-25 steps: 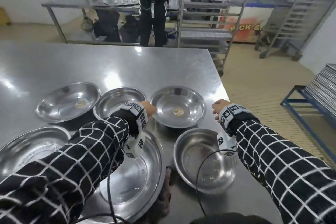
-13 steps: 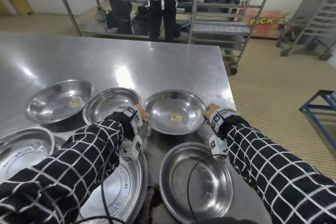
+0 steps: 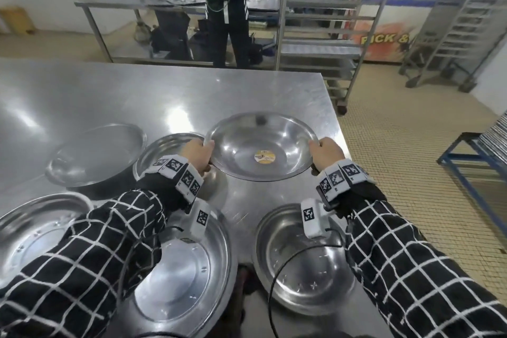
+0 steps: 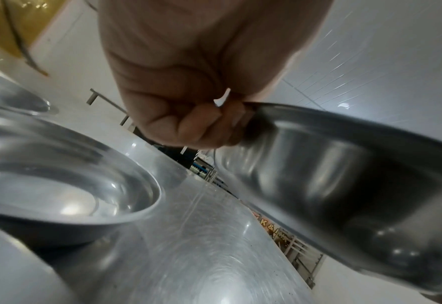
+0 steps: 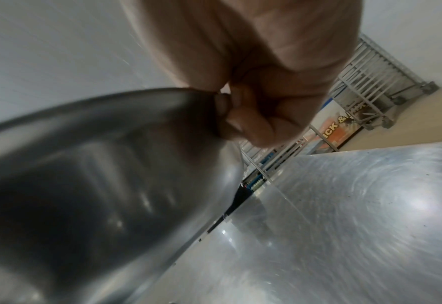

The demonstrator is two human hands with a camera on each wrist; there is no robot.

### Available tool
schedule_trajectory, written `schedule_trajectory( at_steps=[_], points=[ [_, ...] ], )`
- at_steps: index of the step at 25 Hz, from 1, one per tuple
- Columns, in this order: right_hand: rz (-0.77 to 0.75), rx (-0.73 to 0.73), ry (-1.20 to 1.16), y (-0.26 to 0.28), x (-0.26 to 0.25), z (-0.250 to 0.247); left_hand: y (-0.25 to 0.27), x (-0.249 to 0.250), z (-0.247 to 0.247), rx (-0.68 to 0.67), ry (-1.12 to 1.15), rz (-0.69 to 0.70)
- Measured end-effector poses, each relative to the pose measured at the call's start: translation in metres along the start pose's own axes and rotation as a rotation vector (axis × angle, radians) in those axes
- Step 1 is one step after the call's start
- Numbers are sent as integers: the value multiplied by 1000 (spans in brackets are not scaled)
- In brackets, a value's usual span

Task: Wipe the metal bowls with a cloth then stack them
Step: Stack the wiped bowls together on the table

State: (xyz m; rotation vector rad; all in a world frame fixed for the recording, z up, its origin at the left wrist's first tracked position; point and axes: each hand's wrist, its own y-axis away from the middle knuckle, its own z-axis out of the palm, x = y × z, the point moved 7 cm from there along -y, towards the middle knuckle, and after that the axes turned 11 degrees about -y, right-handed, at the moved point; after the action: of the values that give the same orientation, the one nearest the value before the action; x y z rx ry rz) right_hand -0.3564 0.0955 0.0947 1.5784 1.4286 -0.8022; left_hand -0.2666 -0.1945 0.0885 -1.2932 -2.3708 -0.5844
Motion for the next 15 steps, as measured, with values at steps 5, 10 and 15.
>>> schedule_trajectory(
  at_steps=[5,10,15],
  points=[
    [-34,34,-69,82,-19,12,49,-36,-47,79,24,135],
    [-55,14,15,179,-21,57,108,-101,-85,162,-117,223],
    [-22,-51,97,242,-2,101,141,-176,-92,115,-222,212]
  ],
)
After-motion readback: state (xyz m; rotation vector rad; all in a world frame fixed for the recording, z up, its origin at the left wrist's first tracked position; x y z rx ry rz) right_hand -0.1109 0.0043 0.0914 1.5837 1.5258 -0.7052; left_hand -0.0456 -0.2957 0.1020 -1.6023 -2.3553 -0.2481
